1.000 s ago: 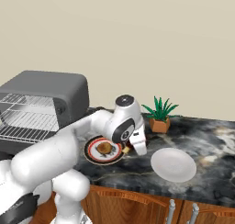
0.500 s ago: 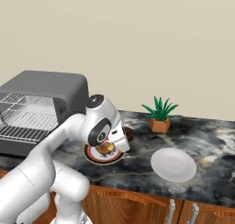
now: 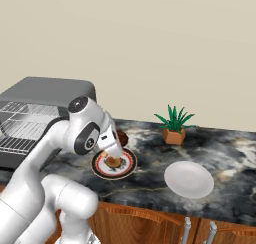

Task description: Open the toaster oven door. Place the bread on the top rack in the toaster oven and place the steak on the bottom rack.

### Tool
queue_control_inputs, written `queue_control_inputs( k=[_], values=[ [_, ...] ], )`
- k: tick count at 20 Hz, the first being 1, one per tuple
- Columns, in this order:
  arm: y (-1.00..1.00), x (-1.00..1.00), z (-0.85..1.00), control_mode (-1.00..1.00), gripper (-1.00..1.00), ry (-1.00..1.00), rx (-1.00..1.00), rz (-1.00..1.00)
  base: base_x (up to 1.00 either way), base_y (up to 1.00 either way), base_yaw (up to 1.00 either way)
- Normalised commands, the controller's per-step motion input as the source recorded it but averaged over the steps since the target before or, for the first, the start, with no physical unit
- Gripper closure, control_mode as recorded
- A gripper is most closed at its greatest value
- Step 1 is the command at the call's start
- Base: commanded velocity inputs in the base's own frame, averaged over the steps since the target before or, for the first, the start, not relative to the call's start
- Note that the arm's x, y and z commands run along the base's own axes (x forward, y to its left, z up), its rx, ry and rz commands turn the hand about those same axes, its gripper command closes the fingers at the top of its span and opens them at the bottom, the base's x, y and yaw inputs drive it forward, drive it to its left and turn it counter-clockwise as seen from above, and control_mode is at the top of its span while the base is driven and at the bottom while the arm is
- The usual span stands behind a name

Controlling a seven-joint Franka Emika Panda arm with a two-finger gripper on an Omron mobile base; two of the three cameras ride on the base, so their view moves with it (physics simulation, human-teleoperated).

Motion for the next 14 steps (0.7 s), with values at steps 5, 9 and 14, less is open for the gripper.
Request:
queue_control_inputs(
  k=[5, 9, 14],
  values=[
    [0.53, 0.00, 0.28, -1.00, 1.00, 0.00, 0.00, 0.09, 0.00, 0.00, 0.00],
    [0.53, 0.00, 0.25, -1.00, 1.00, 0.00, 0.02, 0.08, 0.00, 0.00, 0.00],
    [0.48, 0.00, 0.14, -1.00, 1.00, 0.00, 0.07, 0.01, 0.00, 0.00, 0.00]
  ],
)
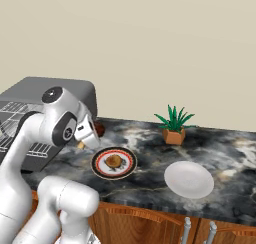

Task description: Open the toaster oven door. Place the bread on the top rack in the toaster oven and place the steak on the bottom rack.

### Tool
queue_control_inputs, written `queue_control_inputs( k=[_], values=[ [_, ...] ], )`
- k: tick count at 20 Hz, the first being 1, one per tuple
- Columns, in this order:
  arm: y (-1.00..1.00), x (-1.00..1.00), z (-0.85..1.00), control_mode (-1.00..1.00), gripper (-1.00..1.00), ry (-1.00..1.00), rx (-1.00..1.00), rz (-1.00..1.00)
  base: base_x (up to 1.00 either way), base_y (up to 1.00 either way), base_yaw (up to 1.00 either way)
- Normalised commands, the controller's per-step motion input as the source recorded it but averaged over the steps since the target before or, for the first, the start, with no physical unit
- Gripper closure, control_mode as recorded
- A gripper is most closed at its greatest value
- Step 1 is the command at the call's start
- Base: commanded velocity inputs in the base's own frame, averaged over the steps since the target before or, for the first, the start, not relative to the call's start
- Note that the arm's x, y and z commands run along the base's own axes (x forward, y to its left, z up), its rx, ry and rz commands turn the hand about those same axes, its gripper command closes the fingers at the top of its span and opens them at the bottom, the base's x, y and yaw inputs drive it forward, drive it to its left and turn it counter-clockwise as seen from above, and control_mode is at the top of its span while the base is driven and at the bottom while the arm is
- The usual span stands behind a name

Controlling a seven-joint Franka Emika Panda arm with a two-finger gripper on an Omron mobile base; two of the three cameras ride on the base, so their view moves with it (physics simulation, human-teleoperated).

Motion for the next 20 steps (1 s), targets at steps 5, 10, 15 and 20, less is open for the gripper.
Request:
queue_control_inputs(
  k=[5, 10, 15, 20],
  values=[
    [0.50, -0.05, 0.08, -1.00, 1.00, 0.00, 0.10, 0.00, 0.00, 0.00, 0.00],
    [0.43, -0.05, 0.07, -1.00, 1.00, 0.00, 0.14, 0.02, 0.00, 0.00, 0.00],
    [0.42, -0.08, 0.00, -1.00, 1.00, 0.01, 0.17, 0.00, 0.00, 0.00, 0.00],
    [0.49, -0.21, -0.01, -1.00, 1.00, 0.00, 0.15, 0.00, 0.00, 0.00, 0.00]
  ],
)
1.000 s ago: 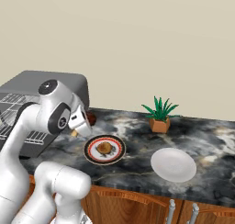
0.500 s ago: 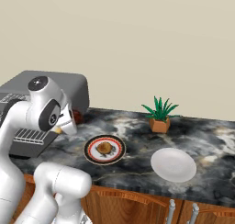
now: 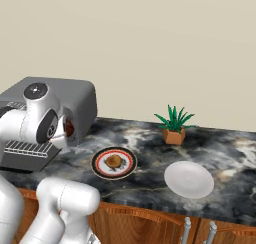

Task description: Open the toaster oven door. Place the bread on the top rack in the toaster oven and place the steak on the bottom rack.

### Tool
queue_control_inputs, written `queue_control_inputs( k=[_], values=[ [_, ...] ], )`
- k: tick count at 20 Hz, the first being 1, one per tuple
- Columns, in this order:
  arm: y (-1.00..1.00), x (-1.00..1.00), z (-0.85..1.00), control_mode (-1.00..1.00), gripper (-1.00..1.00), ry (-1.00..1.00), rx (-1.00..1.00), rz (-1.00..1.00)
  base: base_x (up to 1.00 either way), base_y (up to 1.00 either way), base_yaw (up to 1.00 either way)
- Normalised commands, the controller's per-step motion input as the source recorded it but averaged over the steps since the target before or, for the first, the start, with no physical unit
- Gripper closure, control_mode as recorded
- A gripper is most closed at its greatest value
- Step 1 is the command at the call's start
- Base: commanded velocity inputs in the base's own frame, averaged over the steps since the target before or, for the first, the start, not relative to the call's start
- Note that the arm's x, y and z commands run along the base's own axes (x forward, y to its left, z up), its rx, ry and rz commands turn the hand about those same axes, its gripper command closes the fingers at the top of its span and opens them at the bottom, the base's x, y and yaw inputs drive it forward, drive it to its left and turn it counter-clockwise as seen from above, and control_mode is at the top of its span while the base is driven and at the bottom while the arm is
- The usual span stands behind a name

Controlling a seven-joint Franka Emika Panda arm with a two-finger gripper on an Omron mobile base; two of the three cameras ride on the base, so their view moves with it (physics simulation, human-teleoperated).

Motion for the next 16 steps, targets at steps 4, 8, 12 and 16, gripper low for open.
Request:
queue_control_inputs(
  k=[4, 8, 12, 16],
  values=[
    [0.56, -0.17, -0.01, -1.00, 1.00, 0.00, 0.10, 0.00, 0.00, 0.00, 0.00],
    [0.55, -0.13, 0.00, -1.00, 1.00, 0.00, 0.06, 0.00, 0.00, 0.00, 0.00],
    [0.54, 0.01, 0.00, -1.00, 1.00, 0.00, 0.00, 0.05, 0.00, 0.00, 0.00],
    [0.41, 0.14, 0.03, -1.00, 1.00, 0.00, 0.00, 0.18, 0.00, 0.00, 0.00]
  ],
)
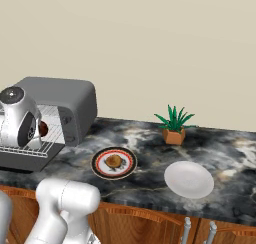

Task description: Open the toaster oven door. Place the bread on the top rack in the toaster oven and place the steak on the bottom rack.

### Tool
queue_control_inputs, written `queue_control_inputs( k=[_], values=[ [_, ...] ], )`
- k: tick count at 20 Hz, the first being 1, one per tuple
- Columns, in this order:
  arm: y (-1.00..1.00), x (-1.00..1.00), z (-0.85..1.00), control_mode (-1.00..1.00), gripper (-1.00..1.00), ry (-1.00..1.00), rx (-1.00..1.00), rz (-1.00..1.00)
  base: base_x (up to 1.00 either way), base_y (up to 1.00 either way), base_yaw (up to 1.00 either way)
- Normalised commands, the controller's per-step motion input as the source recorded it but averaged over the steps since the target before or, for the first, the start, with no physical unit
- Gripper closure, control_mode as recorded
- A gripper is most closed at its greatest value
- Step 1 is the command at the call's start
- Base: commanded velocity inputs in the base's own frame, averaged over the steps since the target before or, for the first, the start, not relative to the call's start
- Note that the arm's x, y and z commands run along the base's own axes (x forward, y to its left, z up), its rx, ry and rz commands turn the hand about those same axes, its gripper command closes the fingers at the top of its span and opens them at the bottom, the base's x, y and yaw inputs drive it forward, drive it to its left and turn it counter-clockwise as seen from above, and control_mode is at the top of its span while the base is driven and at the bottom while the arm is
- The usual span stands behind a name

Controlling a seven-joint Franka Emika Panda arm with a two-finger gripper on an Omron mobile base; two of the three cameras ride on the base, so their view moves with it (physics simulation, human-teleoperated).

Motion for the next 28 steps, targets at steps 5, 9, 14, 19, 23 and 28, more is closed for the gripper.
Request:
queue_control_inputs(
  k=[5, 9, 14, 19, 23, 28],
  values=[
    [0.46, 0.04, 0.01, -1.00, 1.00, 0.00, 0.00, 0.15, 0.00, 0.00, 0.00],
    [0.46, 0.04, 0.00, -1.00, 1.00, 0.00, 0.00, 0.11, 0.00, 0.00, 0.00],
    [0.38, 0.13, -0.12, -1.00, 1.00, -0.04, -0.01, 0.07, 0.00, 0.00, 0.00],
    [0.31, 0.11, -0.30, -1.00, 1.00, -0.06, -0.01, 0.00, 0.00, 0.00, 0.00],
    [0.22, 0.14, -0.30, -1.00, 1.00, -0.06, 0.00, -0.04, 0.00, 0.00, 0.00],
    [0.22, 0.19, -0.23, -1.00, 1.00, -0.01, 0.00, -0.05, 0.00, 0.00, 0.00]
  ],
)
